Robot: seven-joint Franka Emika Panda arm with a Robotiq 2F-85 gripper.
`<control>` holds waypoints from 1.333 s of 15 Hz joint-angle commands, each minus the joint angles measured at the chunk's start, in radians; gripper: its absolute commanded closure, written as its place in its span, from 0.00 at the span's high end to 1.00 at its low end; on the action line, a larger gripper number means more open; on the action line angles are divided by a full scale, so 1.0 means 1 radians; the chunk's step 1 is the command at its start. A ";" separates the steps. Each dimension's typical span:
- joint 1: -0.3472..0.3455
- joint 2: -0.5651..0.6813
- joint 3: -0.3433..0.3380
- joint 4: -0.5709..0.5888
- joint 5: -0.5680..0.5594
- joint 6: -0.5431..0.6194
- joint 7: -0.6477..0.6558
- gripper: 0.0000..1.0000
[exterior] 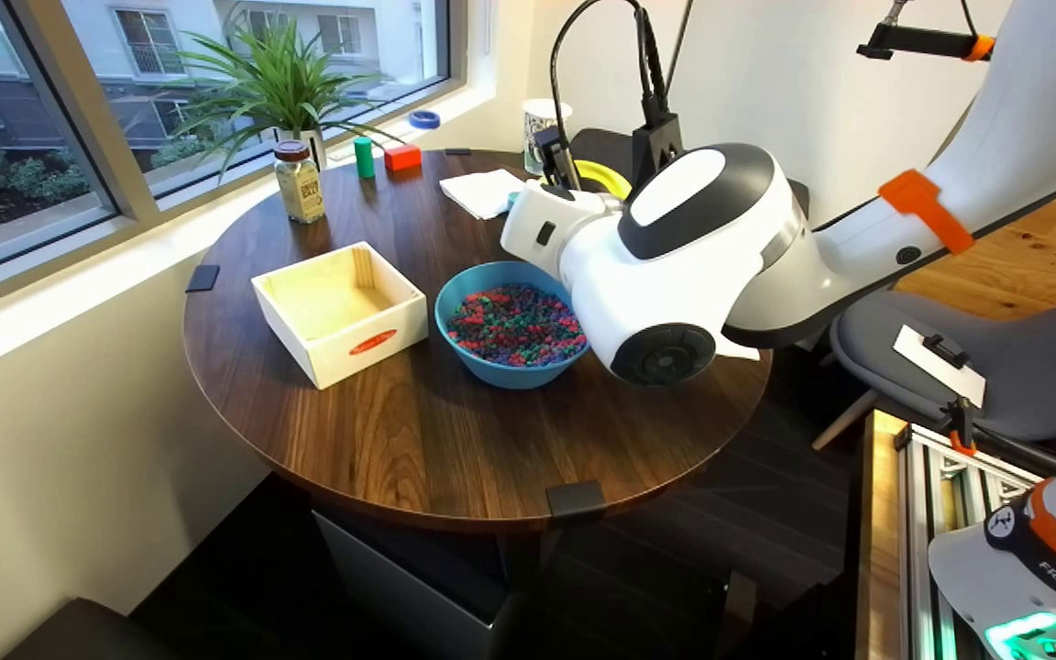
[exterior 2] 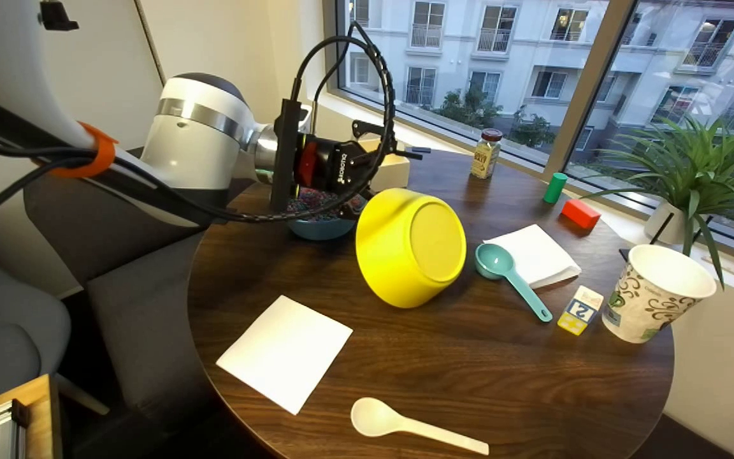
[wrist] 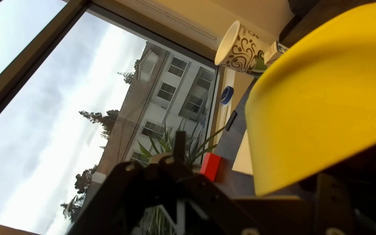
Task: Pick up the yellow bowl and place it upside down on the table
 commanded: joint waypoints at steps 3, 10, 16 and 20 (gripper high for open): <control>-0.002 0.014 -0.002 0.012 -0.010 -0.010 0.002 1.00; -0.025 0.016 -0.005 0.041 0.093 0.014 0.046 1.00; -0.041 0.021 -0.009 0.074 0.226 0.061 0.101 1.00; -0.055 0.020 -0.016 0.096 0.338 0.109 0.133 1.00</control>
